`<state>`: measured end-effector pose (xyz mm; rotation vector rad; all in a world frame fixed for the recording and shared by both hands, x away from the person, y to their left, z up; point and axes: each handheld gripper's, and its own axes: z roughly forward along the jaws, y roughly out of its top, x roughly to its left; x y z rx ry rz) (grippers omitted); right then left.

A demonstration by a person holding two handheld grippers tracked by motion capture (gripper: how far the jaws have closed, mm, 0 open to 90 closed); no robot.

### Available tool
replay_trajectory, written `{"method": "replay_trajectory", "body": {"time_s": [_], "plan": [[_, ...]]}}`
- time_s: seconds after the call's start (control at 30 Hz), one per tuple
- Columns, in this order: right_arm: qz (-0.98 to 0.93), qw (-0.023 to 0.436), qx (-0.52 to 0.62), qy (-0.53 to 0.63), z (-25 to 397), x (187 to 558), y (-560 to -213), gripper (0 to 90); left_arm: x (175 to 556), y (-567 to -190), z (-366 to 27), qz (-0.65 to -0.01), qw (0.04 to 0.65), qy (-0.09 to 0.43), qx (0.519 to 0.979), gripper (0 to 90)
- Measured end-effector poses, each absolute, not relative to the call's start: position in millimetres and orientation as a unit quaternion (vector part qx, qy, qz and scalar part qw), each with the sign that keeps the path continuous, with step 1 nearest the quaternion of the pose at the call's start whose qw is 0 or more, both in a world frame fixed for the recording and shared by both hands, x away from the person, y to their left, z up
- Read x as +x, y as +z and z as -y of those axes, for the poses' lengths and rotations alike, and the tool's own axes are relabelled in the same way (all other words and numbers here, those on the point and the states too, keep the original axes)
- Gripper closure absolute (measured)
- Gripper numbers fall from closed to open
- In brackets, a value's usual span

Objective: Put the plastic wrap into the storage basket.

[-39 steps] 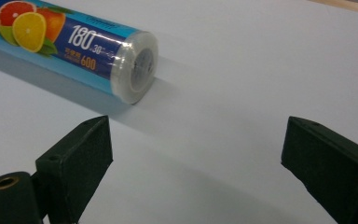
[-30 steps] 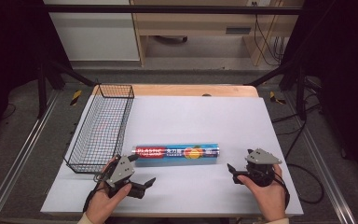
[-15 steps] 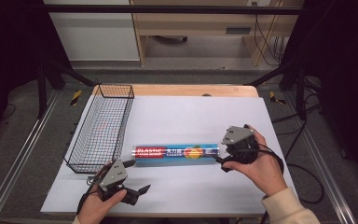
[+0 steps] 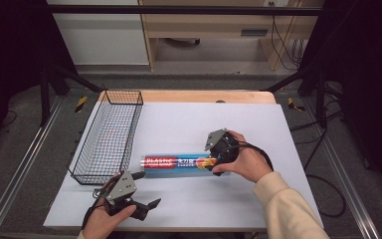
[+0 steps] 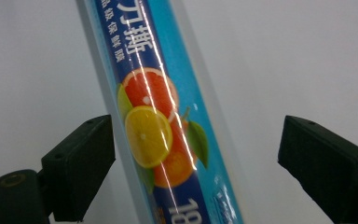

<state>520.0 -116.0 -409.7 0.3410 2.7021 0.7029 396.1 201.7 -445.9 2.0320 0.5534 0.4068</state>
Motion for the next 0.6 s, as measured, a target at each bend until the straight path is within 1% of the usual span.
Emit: {"method": "replay_trajectory", "body": {"time_s": [0.17, 0.33, 0.47, 0.6], "plan": [[-0.960, 0.125, 0.095, 0.232, 101.1, 530.3, -429.6, 12.7, 396.5, -446.6, -201.6, -0.226, 0.476, 0.164, 0.834, 3.4], [-0.967, 0.106, 0.083, 0.218, 93.6, 537.6, -444.9, 17.1, 396.5, -446.8, -201.3, -0.224, 0.475, 0.161, 0.835, 3.5], [-0.971, 0.094, 0.073, 0.206, 90.3, 540.8, -451.8, 20.7, 396.5, -447.4, -200.5, -0.223, 0.473, 0.160, 0.837, 3.6], [-0.974, 0.085, 0.070, 0.200, 88.1, 544.0, -455.2, 26.2, 396.3, -447.6, -200.1, -0.221, 0.472, 0.160, 0.839, 3.7]]}}
